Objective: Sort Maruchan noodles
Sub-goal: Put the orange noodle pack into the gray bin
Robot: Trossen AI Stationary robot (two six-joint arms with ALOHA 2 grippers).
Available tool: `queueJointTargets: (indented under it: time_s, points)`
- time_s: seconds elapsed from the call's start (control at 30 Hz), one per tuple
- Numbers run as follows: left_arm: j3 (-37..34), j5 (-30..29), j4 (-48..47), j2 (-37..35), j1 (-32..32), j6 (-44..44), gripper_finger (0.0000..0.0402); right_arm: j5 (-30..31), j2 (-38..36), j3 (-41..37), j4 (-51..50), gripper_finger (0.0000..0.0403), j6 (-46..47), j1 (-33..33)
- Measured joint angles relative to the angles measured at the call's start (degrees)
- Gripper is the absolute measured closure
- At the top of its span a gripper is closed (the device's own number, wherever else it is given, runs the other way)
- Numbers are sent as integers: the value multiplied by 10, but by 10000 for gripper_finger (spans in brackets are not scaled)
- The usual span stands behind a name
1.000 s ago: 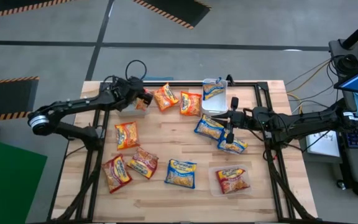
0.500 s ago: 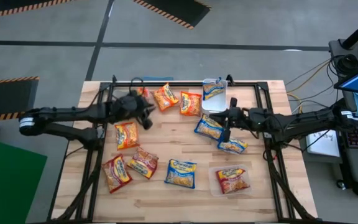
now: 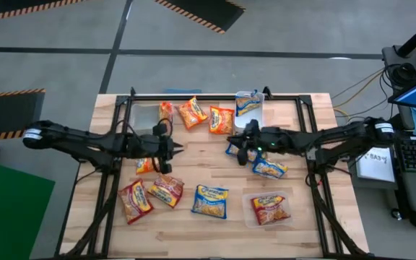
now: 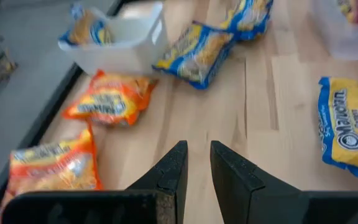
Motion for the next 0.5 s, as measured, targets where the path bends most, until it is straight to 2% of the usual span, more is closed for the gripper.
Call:
queueJointTargets:
  time_s: [0.13, 0.23, 0.37, 0.5]
  points:
    - [-7, -1, 8, -46, -1, 40, 349, 0, 50, 104, -141, 381, -6, -25]
    - [-14, -5, 10, -89, 1, 58, 349, 0, 93, 176, -212, 381, -30, -46]
    - [-18, -7, 14, -141, 1, 85, 349, -1, 156, 268, -260, 381, -74, -74]
    - [-28, -27, 14, -177, 1, 84, 349, -1, 223, 344, -265, 381, -106, -99]
